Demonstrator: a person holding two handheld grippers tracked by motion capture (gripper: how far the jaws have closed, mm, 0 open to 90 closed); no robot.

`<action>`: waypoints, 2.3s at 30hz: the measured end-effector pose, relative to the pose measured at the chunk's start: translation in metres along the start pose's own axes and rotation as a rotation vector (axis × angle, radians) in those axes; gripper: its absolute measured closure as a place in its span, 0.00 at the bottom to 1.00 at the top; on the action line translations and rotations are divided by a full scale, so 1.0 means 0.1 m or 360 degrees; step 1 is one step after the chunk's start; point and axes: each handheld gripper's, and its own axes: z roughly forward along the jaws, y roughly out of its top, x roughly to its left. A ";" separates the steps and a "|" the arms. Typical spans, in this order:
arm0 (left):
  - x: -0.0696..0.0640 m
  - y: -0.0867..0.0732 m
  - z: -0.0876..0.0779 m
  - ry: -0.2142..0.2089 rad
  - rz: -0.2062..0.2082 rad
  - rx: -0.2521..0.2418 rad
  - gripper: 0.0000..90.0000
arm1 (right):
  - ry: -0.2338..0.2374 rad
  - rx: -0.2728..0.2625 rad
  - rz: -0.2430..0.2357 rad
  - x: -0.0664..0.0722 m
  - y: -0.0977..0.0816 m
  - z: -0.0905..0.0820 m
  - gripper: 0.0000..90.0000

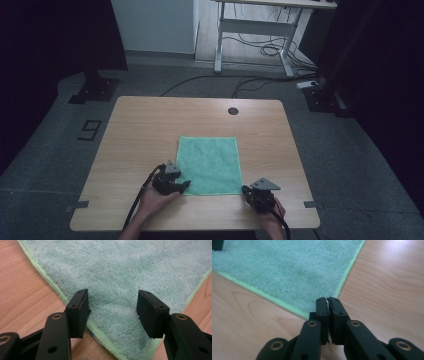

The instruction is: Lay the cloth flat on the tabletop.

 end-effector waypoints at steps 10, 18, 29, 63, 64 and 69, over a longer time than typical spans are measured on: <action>0.02 0.03 -0.07 -0.0014 0.0003 -0.0033 0.46 | -0.0002 -0.0093 0.0031 -0.08 0.03 -0.16 0.82; 0.11 0.21 0.01 -0.0005 -0.0004 -0.0028 0.47 | 0.0166 -0.0084 -0.0021 0.00 0.38 0.30 0.64; 0.14 0.19 0.14 -0.0025 -0.0006 0.0023 0.47 | 0.0094 0.0004 -0.0103 0.14 0.35 0.47 0.54; 0.18 0.30 -0.23 0.0005 -0.0065 -0.0153 0.45 | 0.0228 -0.0240 -0.0087 0.27 0.45 0.10 0.46; 0.19 0.29 -0.23 0.0007 -0.0072 -0.0151 0.45 | 0.0230 -0.0247 -0.0090 0.29 0.46 0.10 0.46; 0.22 0.27 -0.23 0.0014 -0.0086 -0.0151 0.45 | 0.0246 -0.0260 -0.0085 0.32 0.49 0.11 0.46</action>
